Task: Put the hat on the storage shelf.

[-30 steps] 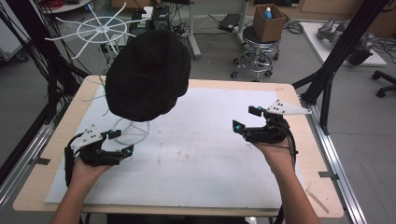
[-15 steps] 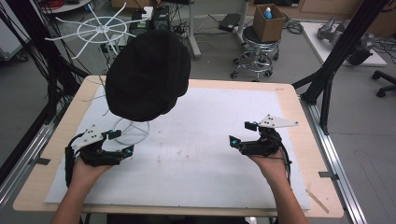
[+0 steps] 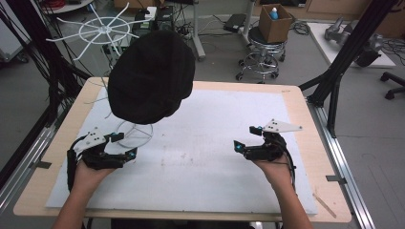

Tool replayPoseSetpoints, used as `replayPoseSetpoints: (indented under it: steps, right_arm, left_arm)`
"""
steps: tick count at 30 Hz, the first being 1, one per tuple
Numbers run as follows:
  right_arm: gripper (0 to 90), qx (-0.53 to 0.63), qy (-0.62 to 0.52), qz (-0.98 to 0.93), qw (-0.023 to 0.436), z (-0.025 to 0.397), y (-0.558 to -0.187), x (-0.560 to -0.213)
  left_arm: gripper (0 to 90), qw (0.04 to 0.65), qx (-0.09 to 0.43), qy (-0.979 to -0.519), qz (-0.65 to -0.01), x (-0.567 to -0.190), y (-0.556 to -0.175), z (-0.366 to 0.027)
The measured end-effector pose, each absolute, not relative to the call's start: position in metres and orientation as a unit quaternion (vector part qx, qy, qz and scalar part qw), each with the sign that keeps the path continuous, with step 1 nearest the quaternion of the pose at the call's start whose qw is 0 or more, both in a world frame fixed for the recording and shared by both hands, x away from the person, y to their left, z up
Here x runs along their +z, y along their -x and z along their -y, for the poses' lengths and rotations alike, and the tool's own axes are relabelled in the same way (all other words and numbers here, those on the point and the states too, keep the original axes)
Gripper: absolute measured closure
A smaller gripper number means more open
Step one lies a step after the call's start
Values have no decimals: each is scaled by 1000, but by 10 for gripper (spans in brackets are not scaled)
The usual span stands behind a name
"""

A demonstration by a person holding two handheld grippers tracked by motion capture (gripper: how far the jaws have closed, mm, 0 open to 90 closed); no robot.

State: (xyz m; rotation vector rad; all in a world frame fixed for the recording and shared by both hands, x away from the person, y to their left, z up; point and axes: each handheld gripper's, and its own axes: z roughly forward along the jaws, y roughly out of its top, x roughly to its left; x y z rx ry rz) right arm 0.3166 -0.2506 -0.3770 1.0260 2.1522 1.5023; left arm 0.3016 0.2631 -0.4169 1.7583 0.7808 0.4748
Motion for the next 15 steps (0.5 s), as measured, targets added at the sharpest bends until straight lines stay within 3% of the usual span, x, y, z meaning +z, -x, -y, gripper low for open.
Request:
replayPoseSetpoints:
  steps: [15]
  right_arm:
    - [108,532,-386,-741,139,263,-315,-395]
  left_arm:
    - [169,541,213,-743,-331,-417,-307,-257]
